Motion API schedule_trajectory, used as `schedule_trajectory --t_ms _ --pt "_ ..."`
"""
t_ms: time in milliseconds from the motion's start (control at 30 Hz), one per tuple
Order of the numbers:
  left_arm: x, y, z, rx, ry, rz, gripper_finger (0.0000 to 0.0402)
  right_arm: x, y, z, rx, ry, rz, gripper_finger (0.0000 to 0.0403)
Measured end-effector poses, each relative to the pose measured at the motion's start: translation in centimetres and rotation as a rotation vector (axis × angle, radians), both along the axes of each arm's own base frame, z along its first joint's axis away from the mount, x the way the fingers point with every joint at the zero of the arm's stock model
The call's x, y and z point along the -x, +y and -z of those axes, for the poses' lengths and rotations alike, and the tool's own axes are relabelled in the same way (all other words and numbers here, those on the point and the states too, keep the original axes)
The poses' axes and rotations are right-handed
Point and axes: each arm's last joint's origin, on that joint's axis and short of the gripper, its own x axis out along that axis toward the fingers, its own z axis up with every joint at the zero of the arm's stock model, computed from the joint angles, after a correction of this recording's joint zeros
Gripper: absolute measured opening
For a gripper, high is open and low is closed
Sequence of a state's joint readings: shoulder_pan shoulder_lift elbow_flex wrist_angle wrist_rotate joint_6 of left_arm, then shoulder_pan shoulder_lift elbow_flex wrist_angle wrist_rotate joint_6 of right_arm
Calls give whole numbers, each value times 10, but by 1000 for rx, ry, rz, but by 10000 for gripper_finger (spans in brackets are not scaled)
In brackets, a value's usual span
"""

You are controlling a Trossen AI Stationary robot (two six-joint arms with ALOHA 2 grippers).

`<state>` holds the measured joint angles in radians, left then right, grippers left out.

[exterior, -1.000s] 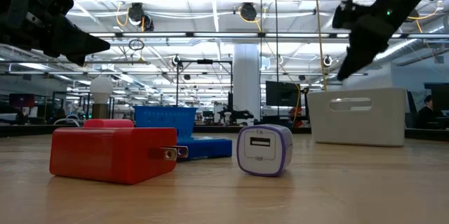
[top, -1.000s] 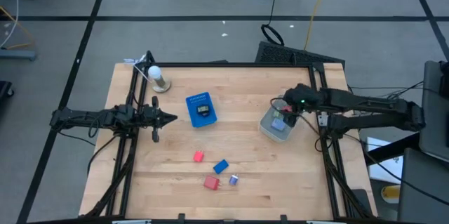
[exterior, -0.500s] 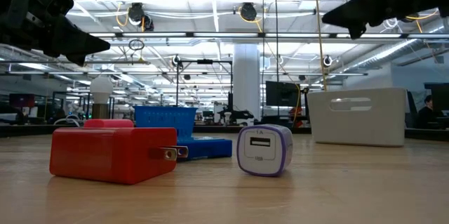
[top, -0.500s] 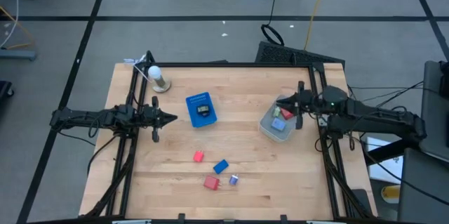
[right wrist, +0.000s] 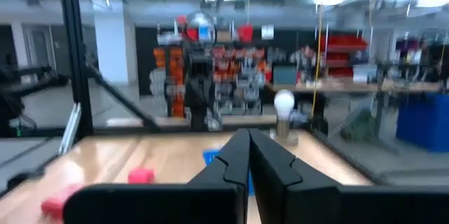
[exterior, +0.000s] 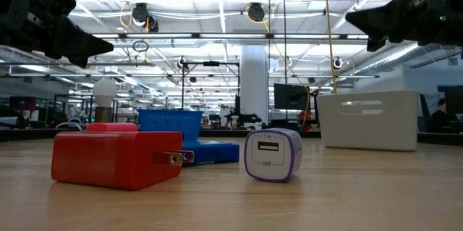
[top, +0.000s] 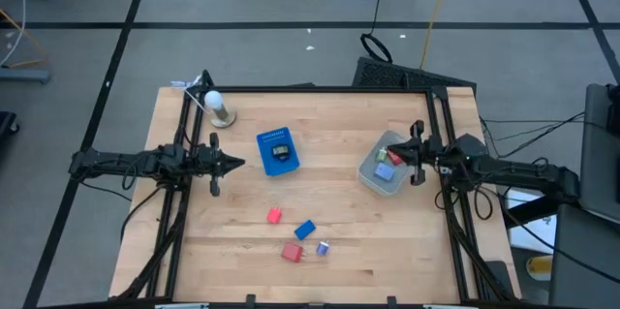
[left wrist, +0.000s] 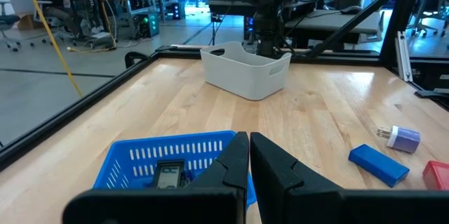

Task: Pick & Place Office items
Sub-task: Put the blue digital clock into the blue bin

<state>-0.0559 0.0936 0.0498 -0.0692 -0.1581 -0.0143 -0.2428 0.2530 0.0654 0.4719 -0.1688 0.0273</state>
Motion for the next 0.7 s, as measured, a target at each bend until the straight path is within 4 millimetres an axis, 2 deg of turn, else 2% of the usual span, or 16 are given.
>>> schedule_trajectory --t_ms 700 --pt "0 0 0 7 0 0 19 0 1 9 -19 70 -20 4"
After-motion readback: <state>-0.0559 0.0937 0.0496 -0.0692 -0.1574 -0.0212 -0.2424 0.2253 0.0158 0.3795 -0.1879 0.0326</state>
